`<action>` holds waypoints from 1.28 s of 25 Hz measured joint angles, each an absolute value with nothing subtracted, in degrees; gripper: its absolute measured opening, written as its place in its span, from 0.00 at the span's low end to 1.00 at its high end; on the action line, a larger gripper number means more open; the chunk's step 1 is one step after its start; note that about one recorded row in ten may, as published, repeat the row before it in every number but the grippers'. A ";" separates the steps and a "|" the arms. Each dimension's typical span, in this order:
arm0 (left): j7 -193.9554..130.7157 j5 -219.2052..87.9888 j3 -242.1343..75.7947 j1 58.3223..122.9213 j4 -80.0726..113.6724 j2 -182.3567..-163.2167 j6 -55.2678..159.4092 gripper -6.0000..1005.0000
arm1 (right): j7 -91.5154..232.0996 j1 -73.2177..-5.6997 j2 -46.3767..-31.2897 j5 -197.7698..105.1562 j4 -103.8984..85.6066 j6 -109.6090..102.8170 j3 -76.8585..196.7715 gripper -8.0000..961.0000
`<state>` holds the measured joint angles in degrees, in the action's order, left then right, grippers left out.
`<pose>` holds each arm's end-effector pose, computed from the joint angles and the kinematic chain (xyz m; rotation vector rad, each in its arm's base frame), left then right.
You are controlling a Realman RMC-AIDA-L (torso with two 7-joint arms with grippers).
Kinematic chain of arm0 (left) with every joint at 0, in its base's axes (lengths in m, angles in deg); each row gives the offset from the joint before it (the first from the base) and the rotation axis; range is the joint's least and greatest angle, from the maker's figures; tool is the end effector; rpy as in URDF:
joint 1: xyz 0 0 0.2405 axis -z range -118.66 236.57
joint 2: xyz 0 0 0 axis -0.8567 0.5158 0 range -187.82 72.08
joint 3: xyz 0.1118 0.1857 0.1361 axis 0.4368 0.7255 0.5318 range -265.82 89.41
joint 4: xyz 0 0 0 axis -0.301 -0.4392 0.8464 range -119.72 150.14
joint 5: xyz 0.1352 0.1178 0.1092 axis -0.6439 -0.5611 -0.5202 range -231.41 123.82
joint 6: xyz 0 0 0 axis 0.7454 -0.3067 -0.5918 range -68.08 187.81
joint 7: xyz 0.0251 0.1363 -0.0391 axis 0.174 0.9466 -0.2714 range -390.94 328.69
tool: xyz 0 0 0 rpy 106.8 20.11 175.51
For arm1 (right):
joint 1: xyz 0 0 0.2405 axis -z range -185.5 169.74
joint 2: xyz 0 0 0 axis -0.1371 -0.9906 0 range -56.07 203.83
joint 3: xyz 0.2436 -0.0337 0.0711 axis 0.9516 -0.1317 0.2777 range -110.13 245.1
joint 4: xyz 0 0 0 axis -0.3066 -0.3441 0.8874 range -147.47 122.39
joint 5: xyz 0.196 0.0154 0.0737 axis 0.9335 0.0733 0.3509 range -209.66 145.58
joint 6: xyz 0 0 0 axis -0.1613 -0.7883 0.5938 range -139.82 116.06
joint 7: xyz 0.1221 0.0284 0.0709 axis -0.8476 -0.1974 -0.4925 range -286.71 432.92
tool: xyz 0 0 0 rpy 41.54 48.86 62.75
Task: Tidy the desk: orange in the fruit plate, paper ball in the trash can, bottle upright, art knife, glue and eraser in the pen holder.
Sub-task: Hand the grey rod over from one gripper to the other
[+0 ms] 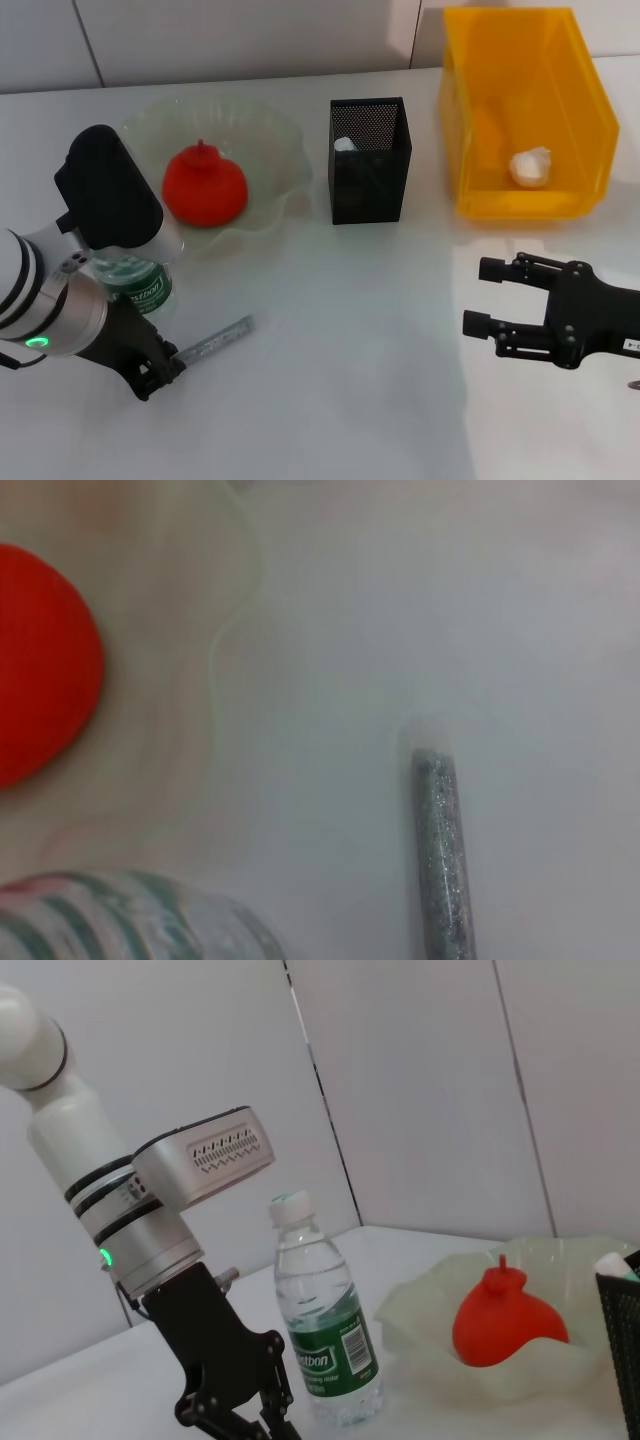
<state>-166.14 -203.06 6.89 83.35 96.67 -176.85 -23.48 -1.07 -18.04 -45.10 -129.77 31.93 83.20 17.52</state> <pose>-0.2053 0.3112 -0.0384 -2.7556 -0.5225 0.6780 0.3066 0.2447 0.0166 -2.5954 0.6631 0.8601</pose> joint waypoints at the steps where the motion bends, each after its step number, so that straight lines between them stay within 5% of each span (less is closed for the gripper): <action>1: -165.99 -202.43 6.74 83.27 96.67 -176.79 -23.60 0.16 | -1.07 -18.01 -45.12 -129.67 31.90 83.26 18.19 0.82; 15: -165.78 -202.49 7.29 82.50 98.25 -176.72 -23.65 0.07 | -1.07 -18.68 -44.95 -129.59 30.18 84.18 21.21 0.83; 23: -166.19 -202.66 7.47 82.35 99.24 -176.58 -24.30 0.13 | -1.07 -18.77 -44.95 -129.75 30.08 84.24 21.26 0.82; 30: -166.01 -204.99 7.90 83.00 98.37 -176.83 -23.68 0.38 | -1.07 -18.95 -44.94 -129.84 30.08 84.37 21.27 0.83; 32: -166.06 -205.33 7.90 83.03 98.28 -176.85 -23.18 0.38 | -1.07 -18.95 -44.95 -129.89 30.08 84.37 21.26 0.83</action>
